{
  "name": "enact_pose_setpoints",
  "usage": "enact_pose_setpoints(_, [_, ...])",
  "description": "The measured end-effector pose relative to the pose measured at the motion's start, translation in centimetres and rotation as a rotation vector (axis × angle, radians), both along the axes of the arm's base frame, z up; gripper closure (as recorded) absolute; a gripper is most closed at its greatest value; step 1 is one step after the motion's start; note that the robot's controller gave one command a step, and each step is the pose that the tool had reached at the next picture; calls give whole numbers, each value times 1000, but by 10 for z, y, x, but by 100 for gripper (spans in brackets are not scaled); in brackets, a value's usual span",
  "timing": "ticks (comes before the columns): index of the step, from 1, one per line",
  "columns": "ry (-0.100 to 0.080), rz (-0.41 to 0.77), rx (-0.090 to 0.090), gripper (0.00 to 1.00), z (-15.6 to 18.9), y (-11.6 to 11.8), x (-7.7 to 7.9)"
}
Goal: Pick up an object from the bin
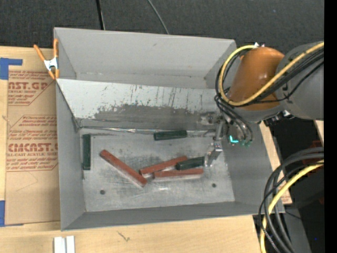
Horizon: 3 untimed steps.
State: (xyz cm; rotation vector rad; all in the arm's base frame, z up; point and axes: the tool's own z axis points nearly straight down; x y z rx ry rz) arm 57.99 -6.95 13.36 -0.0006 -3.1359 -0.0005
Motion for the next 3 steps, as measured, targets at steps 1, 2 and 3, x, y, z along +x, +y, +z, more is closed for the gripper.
enact_pose_setpoints(1, [-8, 1, -1, 0, 5, 0, 2])
enact_pose_setpoints(2, [2, 39, 0, 100, -61, 31, -18])
enact_pose_setpoints(3, [1, 39, 0, 100, -61, 31, -18])
